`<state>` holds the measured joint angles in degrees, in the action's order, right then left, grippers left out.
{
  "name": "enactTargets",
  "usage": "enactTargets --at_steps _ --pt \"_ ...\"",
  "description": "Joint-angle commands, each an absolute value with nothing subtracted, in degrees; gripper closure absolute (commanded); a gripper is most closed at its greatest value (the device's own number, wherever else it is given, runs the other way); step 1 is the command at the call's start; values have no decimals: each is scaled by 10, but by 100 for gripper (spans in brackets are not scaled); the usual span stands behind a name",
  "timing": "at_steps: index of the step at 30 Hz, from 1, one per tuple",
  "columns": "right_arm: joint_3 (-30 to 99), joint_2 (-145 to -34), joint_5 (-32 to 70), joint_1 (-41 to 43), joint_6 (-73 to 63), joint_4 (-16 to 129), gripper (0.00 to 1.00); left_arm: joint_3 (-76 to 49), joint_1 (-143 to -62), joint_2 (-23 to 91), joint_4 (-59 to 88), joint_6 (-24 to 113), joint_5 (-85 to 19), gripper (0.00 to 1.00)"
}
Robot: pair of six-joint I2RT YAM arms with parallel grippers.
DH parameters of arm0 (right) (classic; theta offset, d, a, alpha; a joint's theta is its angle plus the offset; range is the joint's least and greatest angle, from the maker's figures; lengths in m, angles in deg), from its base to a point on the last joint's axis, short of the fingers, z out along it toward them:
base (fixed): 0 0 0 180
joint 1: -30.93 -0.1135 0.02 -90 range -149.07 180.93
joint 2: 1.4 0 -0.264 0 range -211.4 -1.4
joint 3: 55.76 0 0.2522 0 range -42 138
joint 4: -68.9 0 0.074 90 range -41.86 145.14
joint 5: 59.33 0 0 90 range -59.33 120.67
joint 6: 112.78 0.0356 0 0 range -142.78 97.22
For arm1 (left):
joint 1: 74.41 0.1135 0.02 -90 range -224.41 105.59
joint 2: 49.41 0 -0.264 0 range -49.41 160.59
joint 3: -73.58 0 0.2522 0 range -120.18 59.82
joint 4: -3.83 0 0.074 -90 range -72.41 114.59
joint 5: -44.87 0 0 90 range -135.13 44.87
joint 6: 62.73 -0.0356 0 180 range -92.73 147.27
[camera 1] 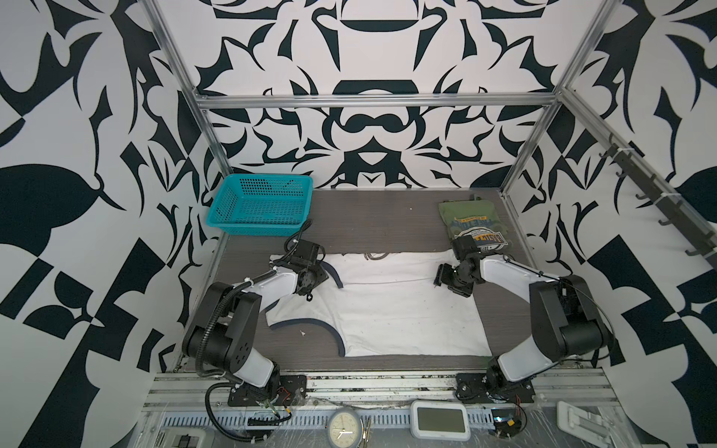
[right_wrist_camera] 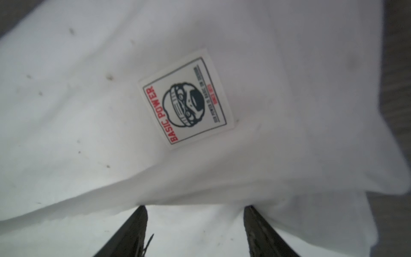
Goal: Fold and stack tank tops
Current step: Move the tank top to the center of the table, then fold the tank top at the center of the table.
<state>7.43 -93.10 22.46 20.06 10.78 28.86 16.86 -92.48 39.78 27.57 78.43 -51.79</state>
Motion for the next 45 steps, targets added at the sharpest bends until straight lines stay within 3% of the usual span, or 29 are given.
enactTargets --at_steps 1,8,13,21,28,35,45 --pt "81 -987 214 198 115 327 29 200 -867 439 299 798 -529 42" --pt "153 -1014 204 198 101 304 29 158 -834 452 292 755 -497 41" --pt "143 -928 239 199 85 244 27 153 -877 350 393 753 -556 34" --pt "53 -759 315 192 132 105 31 160 -1011 172 609 812 -600 29" --pt "-7 -643 377 181 237 12 35 184 -1202 139 736 967 -576 31" --pt "-69 -623 362 181 283 25 38 192 -1339 155 727 1069 -558 43" --pt "-107 -645 356 181 293 70 45 223 -1358 227 601 1063 -543 46"
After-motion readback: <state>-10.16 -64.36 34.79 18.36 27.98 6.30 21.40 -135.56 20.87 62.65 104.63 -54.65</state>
